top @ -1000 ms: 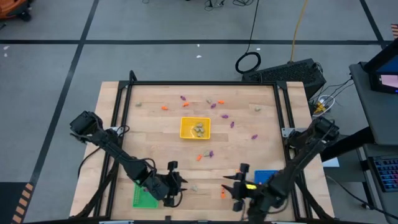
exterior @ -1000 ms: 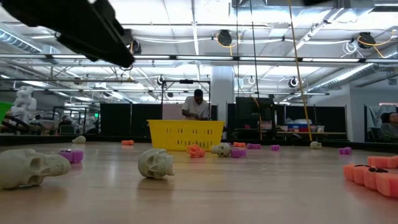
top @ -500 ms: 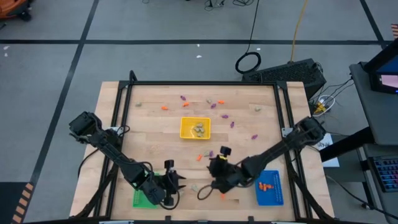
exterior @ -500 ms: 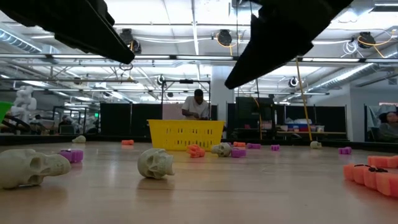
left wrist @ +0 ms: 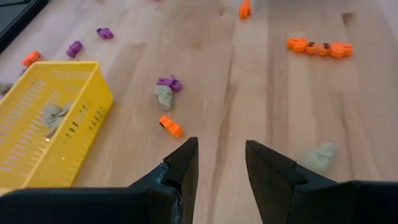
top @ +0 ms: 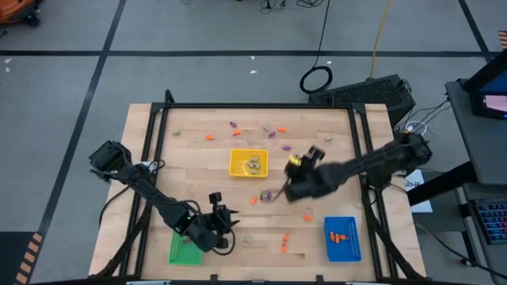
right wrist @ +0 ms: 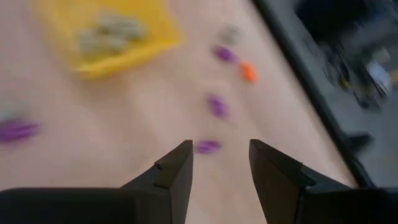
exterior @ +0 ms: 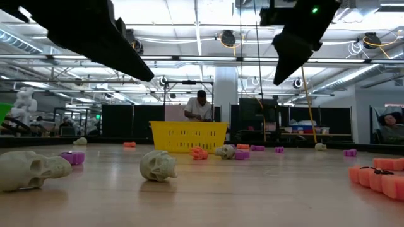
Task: Sort Halloween decoration
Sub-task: Put the white skull toy in the yellow basket
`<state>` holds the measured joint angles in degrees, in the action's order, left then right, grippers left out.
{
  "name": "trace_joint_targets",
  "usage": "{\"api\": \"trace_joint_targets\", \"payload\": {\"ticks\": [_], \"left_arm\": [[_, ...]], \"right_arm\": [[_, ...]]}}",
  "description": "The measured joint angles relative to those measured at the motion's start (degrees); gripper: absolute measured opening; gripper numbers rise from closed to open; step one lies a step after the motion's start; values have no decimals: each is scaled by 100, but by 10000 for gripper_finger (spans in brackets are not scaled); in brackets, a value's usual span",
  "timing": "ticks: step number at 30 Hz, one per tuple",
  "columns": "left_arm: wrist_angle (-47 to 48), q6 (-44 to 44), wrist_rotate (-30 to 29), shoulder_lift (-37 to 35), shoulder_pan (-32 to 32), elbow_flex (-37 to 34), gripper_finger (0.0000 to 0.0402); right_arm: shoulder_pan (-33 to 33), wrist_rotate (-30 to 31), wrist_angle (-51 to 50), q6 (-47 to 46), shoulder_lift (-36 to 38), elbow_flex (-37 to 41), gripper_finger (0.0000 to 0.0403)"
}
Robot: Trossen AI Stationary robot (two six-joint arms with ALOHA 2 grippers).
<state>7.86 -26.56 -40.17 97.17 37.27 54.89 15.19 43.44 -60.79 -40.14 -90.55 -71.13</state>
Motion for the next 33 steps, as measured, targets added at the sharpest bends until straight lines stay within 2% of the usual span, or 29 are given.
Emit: {"api": "trace_joint_targets", "payload": {"ticks": [6, 9, 14, 16, 26, 31, 33], "left_arm": [[-4, -14, -1, 0, -51, 0, 132], [0, -12, 9, 0, -36, 0, 132], [2, -10, 71, 0, -34, 0, 132], [7, 10, 76, 0, -34, 0, 132], [-5, 184, 88, 0, -49, 0, 132], [-47, 157, 90, 0, -50, 0, 132], [-87, 156, 90, 0, -51, 0, 132]], "right_arm": [[-1408, -178, -693, 23, 351, 168, 145], [-2070, -471, -373, 443, 515, 606, 145], [-3197, -1505, 472, 980, 751, 1321, 150], [-3539, -1546, 533, 945, 785, 1427, 158], [-4637, -1828, 887, 1371, 618, 1720, 247], [-4856, -1858, 1258, 1638, 600, 1921, 257], [-4968, -2070, 1325, 1700, 595, 1988, 254]]}}
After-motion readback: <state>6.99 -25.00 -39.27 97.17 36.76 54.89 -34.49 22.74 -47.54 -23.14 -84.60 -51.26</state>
